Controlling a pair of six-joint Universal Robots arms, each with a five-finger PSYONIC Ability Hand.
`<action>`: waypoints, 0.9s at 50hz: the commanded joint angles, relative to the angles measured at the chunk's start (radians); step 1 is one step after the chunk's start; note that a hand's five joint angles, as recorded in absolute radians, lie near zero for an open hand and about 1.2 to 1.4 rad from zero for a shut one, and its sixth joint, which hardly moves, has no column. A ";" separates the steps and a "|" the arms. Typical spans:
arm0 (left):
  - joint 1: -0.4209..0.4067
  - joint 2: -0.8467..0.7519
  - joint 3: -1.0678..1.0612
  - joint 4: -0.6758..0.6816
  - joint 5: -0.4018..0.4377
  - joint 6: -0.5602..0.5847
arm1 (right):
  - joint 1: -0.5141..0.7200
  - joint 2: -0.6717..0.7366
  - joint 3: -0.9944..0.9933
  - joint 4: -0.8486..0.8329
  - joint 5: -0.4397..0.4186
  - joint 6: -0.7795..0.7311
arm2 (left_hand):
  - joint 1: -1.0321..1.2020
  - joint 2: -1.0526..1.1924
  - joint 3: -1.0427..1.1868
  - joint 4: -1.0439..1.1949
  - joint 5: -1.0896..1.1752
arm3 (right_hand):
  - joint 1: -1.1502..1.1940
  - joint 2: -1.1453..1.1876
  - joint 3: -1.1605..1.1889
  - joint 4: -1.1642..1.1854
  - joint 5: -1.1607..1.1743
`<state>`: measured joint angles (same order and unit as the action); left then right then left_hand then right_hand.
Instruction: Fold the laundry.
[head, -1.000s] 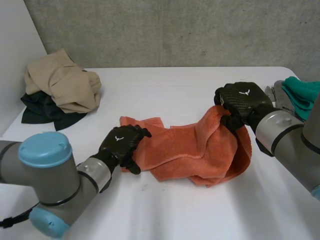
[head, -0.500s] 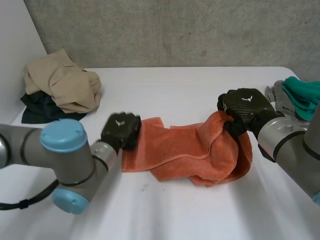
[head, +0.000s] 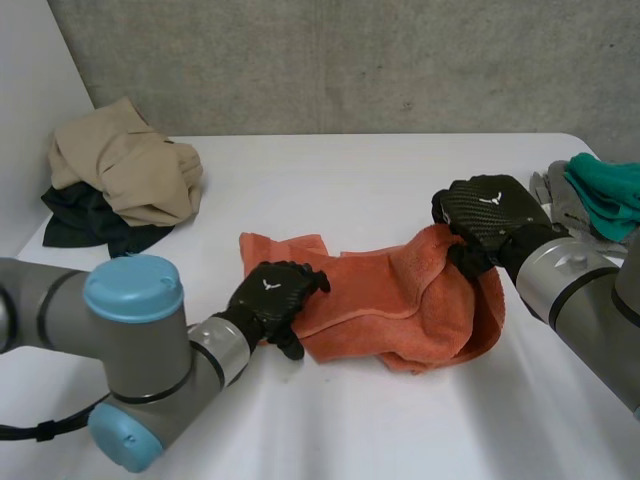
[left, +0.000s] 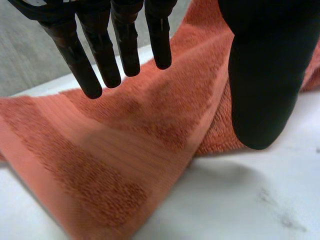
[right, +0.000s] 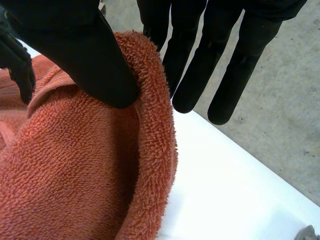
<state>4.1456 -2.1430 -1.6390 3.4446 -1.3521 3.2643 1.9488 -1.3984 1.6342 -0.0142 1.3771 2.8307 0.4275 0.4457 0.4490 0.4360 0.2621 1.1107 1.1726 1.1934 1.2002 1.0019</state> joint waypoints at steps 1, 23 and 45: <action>0.001 -0.090 0.100 0.018 -0.042 0.006 | -0.002 0.001 0.024 -0.006 -0.001 -0.001 | 0.103 0.085 0.082 0.095 0.094 | 0.286 0.224 0.203 0.196 0.220; 0.047 -0.183 0.278 0.039 -0.150 0.032 | -0.013 0.002 0.044 -0.012 -0.001 -0.007 | 0.968 0.950 0.946 0.960 0.959 | 0.286 0.224 0.203 0.196 0.220; 0.189 0.393 0.151 -0.266 -0.029 0.124 | -0.065 0.005 -0.266 0.388 0.088 -0.516 | 0.969 0.951 0.947 0.960 0.960 | 0.286 0.224 0.203 0.196 0.220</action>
<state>4.2715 -1.7594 -1.5113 3.3605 -1.4463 3.3836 1.8851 -1.4426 1.4445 0.2493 1.4253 2.4302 1.1244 1.1939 1.1882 1.1969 0.9515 1.1107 1.1726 1.1934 1.2004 1.0019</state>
